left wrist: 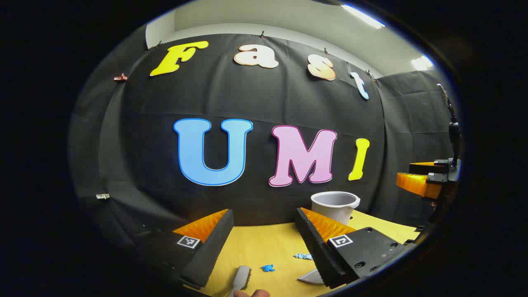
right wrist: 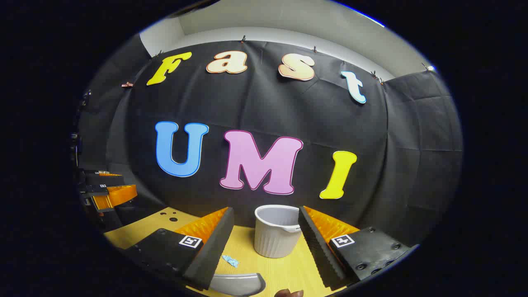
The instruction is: Pick up the small broom and dustpan from the desktop, sweep the trash into the dustpan with the broom, and then empty the trash into the garbage bin.
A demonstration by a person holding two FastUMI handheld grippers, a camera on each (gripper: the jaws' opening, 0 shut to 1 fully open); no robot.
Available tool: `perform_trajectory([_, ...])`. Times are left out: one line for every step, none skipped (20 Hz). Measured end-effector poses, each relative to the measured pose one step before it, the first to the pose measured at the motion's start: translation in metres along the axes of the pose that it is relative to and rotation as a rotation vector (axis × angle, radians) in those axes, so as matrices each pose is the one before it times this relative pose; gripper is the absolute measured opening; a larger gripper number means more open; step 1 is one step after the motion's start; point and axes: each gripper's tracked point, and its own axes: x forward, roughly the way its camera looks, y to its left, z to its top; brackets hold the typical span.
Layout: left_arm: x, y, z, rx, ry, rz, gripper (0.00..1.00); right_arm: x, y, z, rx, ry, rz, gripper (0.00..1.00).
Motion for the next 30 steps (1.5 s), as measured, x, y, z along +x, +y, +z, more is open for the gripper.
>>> perform_trajectory([0.00147,0.00106,-0.00186,0.00152,0.00492,0.00292,0.98,0.00275,-0.00124,-0.00097,-0.00218,0.00132,-0.00064,0.97])
perform_trajectory([0.00049,0.00046,0.00024,0.00357,0.00259,0.00092,0.97,0.00158,0.00026,-0.00191,0.00347,0.0061,-0.0021,0.97])
perform_trajectory([0.00016,0.0001,-0.00063,0.00397,0.00161,-0.00411,0.97,0.00117,0.00062,-0.0028,0.00813,0.01042,0.00154,0.97])
perform_trajectory([-0.0008,-0.00049,0.00167,0.00223,-0.00436,-0.0069,0.98,0.00016,0.00224,0.00044,0.00533,-0.00372,0.00542,0.97])
perform_trajectory([0.00098,0.00112,-0.00002,0.0003,-0.00451,-0.00219,0.97,0.00089,0.00087,0.00173,-0.00452,-0.0075,-0.00544,0.97])
perform_trajectory([-0.0006,0.00168,0.00072,-0.00106,-0.00015,0.00253,0.98,0.00103,-0.00044,0.00081,-0.00741,-0.00168,-0.0028,0.97])
perform_trajectory([0.00104,0.00254,-0.00365,0.00024,0.00657,0.00517,0.98,0.00178,0.0007,-0.00261,-0.00443,0.00467,0.00335,0.97])
perform_trajectory([-0.00042,0.0016,-0.00163,-0.00083,0.00762,0.00398,0.97,0.00011,0.0016,-0.00015,0.00088,0.00099,0.00485,0.97])
perform_trajectory([0.00067,-0.00054,-0.00119,-0.0028,0.00339,-0.00027,0.98,0.00107,0.00114,0.00186,0.00184,-0.00337,0.0004,0.97])
perform_trajectory([-0.00008,0.00011,0.00102,-0.00087,0.0012,-0.00102,0.98,0.00046,-0.00014,0.00103,0.0013,-0.00298,-0.00156,0.97])
perform_trajectory([-0.00029,0.00091,-0.00141,0.00261,0.00183,0.00007,0.98,0.00087,0.00137,-0.00036,0.00144,0.00082,-0.00008,0.97])
perform_trajectory([-0.00058,0.00047,0.00008,0.00285,-0.00005,-0.0008,0.98,0.00008,0.0017,-0.00096,0.0012,0.0027,0.00175,0.97])
perform_trajectory([0.00012,-0.0002,-0.00099,0.00249,-0.00009,-0.00387,0.98,-0.00061,0.00109,-0.0003,0.00022,0.00048,0.00184,0.97])
perform_trajectory([-0.00038,-0.00046,0.00155,0.00249,-0.00197,-0.00212,0.98,-0.00144,0.00177,0.00034,-0.00043,-0.0007,0.00421,0.97])
perform_trajectory([-0.00091,0.00059,-0.00069,0.00356,0.00035,-0.00105,0.98,-0.00082,0.00115,-0.00164,-0.00386,0.0041,0.00378,0.97])
perform_trajectory([-0.00184,0.00134,0.00086,0.00224,0.00018,0.00211,0.98,-0.00199,0.00094,-0.00244,-0.00454,0.00813,0.00807,0.97])
perform_trajectory([-0.00064,0.00092,-0.00179,0.00006,0.00037,0.00109,0.98,-0.00129,0.00208,-0.00391,-0.00276,0.01215,0.01552,0.97])
perform_trajectory([-0.00096,0.00027,-0.00033,-0.0009,0.00178,0.00153,0.98,-0.00248,0.00277,-0.00623,-0.00201,0.02408,0.02093,0.97])
perform_trajectory([-0.00127,0.00044,-0.00304,0.00121,0.00344,0.00204,0.98,-0.00191,0.0015,-0.01229,-0.00158,0.03944,0.02378,0.97])
perform_trajectory([-0.00292,0.0011,-0.00217,0.00438,0.00432,0.00265,0.98,-0.00316,0.00073,-0.01443,-0.00081,0.04862,0.01659,0.98])
perform_trajectory([-0.0013,0.0017,-0.0028,0.00589,0.00444,0.0051,0.98,-0.00374,0.00045,-0.01386,0.00105,0.0453,0.01883,0.98])
perform_trajectory([-0.00297,0.00111,-0.00235,0.00532,0.00513,0.00294,0.98,-0.00322,0.0021,-0.01564,0.00448,0.04688,0.02048,0.98])
perform_trajectory([-0.00232,0.00061,-0.00262,0.00431,0.00478,0.00303,0.98,-0.00278,0.00206,-0.01433,0.00434,0.04012,0.01868,0.98])
perform_trajectory([-0.00273,0.0002,-0.0027,0.00218,0.00553,0.00084,0.98,-0.00348,0.00362,-0.01947,-0.00105,0.05409,0.02241,0.98])
perform_trajectory([-0.00206,0.00008,-0.0032,0.00141,0.0055,0.00184,0.98,-0.00132,0.00294,-0.01915,-0.00739,0.04963,0.01718,0.98])
perform_trajectory([-0.00153,0.00113,-0.00341,-0.00121,0.00614,0.00426,0.98,-0.00115,0.0034,-0.01939,-0.0097,0.05088,0.01765,0.98])
perform_trajectory([-0.00203,0.00074,-0.00172,-0.00154,0.00377,0.0024,0.98,0.00049,0.00255,-0.01922,-0.00791,0.05016,0.01684,0.97])
perform_trajectory([-0.00138,0.00098,-0.00242,-0.00133,0.00332,0.00591,0.98,0.00243,0.00153,-0.01841,-0.00556,0.04786,0.01585,0.98])
perform_trajectory([-0.00148,0.00126,-0.00156,-0.00013,0.00474,0.00452,0.98,0.00382,0.00182,-0.0192,-0.00209,0.05174,0.01102,0.97])
perform_trajectory([-0.00108,0.00083,-0.00313,-0.00034,0.00445,0.00334,0.98,0.00605,0.00118,-0.01979,0.00045,0.05096,0.01138,0.97])
